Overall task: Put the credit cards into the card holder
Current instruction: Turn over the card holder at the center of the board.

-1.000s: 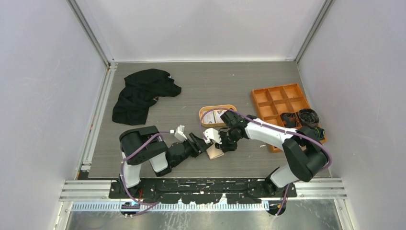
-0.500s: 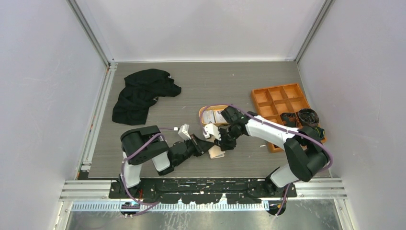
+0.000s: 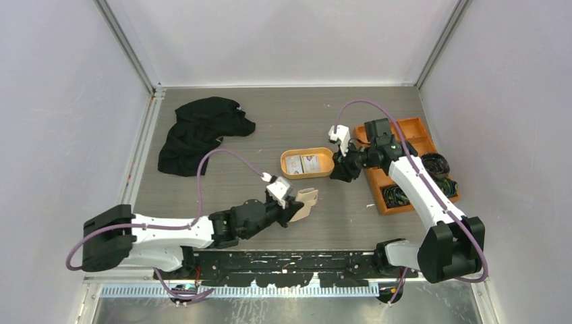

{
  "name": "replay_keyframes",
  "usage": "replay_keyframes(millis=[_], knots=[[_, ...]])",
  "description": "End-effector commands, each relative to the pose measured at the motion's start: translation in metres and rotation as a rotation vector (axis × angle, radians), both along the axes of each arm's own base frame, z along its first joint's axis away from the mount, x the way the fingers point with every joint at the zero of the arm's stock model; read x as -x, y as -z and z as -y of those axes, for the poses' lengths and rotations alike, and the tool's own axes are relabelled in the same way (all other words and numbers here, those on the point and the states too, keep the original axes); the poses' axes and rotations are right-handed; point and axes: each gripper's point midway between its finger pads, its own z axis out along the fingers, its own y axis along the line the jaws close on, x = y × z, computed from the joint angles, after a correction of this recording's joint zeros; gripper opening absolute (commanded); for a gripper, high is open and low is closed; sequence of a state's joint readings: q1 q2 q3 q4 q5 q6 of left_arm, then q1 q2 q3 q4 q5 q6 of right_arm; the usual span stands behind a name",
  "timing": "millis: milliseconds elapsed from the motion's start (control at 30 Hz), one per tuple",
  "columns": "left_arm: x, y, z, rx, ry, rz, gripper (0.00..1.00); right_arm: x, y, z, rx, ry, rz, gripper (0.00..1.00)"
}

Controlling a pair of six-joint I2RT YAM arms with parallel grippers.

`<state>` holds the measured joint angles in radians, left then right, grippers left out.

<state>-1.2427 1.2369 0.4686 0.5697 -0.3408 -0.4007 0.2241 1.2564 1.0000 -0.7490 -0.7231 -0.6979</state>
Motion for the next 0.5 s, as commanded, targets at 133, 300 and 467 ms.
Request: replay_keyframes(millis=[133, 300, 467], knots=[[-0.004, 0.0, -0.016, -0.799, 0.026, 0.582, 0.0, -0.031, -0.019, 0.021, -0.088, 0.243, -0.039, 0.37], [-0.003, 0.005, 0.007, -1.025, -0.024, 0.76, 0.0, -0.033, -0.016, 0.027, -0.102, 0.27, -0.072, 0.37], [0.009, 0.02, 0.032, -1.131, 0.002, 0.903, 0.0, -0.033, -0.014, 0.027, -0.102, 0.272, -0.079, 0.37]])
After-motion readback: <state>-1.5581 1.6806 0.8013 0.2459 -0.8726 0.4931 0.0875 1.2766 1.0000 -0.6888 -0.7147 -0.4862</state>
